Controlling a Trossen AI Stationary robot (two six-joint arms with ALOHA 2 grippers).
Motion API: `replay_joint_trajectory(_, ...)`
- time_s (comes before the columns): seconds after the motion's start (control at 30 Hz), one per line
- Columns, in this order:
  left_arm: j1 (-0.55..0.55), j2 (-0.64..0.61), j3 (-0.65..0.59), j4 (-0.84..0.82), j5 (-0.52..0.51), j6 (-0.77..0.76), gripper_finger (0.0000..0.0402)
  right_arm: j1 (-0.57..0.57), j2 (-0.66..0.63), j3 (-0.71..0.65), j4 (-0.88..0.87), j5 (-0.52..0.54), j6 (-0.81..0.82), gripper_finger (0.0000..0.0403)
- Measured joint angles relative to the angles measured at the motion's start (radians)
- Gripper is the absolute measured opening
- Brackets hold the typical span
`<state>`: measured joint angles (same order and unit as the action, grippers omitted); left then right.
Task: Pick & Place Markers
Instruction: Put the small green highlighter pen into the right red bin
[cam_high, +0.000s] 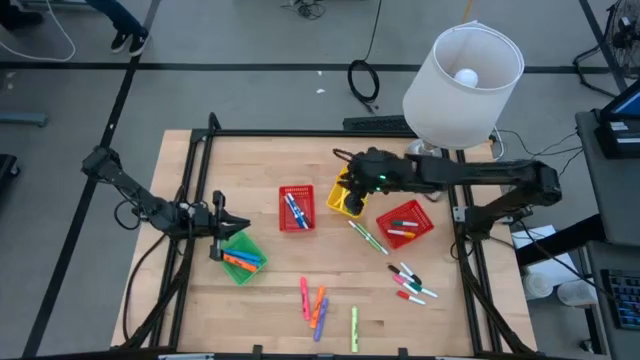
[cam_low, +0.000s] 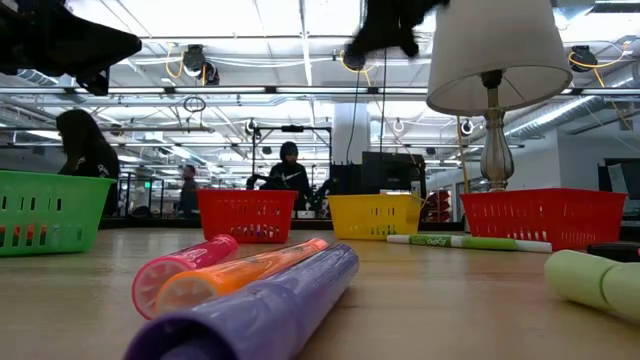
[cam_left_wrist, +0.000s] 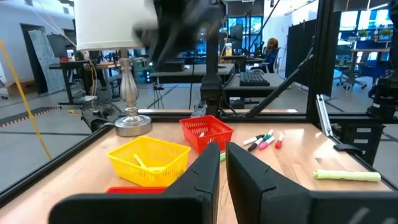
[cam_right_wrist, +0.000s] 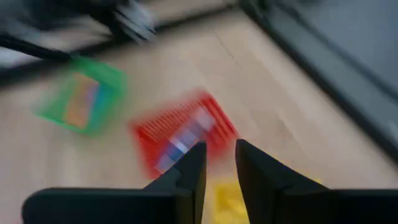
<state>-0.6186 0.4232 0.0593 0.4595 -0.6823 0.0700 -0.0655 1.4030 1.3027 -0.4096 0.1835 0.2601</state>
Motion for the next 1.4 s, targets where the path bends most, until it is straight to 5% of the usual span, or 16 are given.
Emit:
replay_joint_trajectory(0.3, 0.000, 0.000, 0.000, -0.016, 0.000, 0.000, 0.0037, 0.410, -0.273, 0.098, 0.180, 0.164, -0.314, 0.0016)
replay_joint_trajectory(0.53, 0.000, 0.000, 0.000, -0.019, -0.007, 0.027, 0.0037, 0.669, -0.377, -0.049, 0.201, 0.368, -0.381, 0.0002)
replay_joint_trajectory(0.67, 0.000, 0.000, 0.000, -0.021, -0.008, 0.038, 0.0037, 0.712, -0.392, -0.246, 0.413, 0.332, -0.396, 0.0001)
replay_joint_trajectory(0.83, 0.000, 0.000, 0.000, -0.021, -0.010, 0.066, 0.0037, 0.716, -0.413, -0.519, 0.738, 0.072, -0.543, 0.0001)
replay_joint_trajectory(1.1, 0.019, 0.005, 0.000, -0.022, -0.060, 0.082, 0.0037, 0.641, -0.416, -0.889, 1.203, 0.079, -0.503, 0.0001)
replay_joint_trajectory(1.4, 0.040, 0.038, 0.000, -0.023, -0.063, 0.083, 0.0037, 0.592, -0.429, -1.060, 1.295, 0.057, -0.465, 0.0000)
